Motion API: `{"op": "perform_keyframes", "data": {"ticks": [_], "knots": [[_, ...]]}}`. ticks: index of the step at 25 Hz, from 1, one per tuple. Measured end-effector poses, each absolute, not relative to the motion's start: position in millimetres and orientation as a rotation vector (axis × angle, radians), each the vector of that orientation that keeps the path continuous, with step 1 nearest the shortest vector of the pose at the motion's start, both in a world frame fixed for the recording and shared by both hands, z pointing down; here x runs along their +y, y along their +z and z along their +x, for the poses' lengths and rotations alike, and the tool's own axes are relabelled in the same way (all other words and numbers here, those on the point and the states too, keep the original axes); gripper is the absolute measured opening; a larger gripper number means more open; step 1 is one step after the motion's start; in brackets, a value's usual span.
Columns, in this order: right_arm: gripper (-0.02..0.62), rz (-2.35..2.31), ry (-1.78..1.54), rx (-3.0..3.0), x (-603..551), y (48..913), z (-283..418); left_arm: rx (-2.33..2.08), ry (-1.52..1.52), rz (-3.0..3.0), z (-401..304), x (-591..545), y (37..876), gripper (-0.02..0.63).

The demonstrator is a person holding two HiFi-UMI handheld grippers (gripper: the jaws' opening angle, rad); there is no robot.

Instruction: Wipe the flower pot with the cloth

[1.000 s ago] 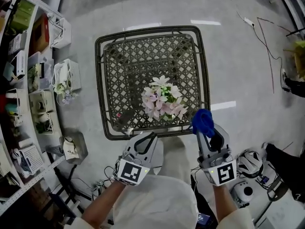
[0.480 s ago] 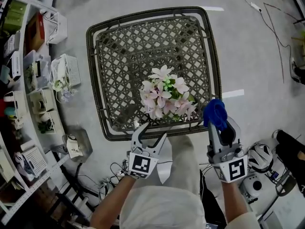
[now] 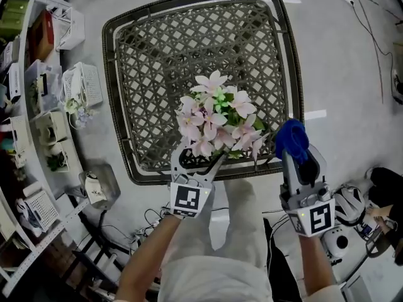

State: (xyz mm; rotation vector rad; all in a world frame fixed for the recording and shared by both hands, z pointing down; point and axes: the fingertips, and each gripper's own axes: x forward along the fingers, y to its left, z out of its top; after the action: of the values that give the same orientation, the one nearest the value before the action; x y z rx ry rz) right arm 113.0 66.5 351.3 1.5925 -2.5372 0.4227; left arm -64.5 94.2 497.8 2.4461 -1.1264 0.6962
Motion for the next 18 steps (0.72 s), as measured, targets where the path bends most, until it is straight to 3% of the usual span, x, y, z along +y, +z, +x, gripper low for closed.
{"op": "perform_keyframes", "data": {"ticks": [7, 18], "knots": [[0.126, 1.601, 0.469, -2.528, 59.9, 384.8, 119.7, -1.216, 0.694, 2.497, -66.0, 63.6, 503.3, 0.397], [0.126, 1.603, 0.615, -2.483, 35.8, 438.7, 115.8, -1.102, 0.727, 2.566, -44.1, 55.7, 507.5, 0.398]]}}
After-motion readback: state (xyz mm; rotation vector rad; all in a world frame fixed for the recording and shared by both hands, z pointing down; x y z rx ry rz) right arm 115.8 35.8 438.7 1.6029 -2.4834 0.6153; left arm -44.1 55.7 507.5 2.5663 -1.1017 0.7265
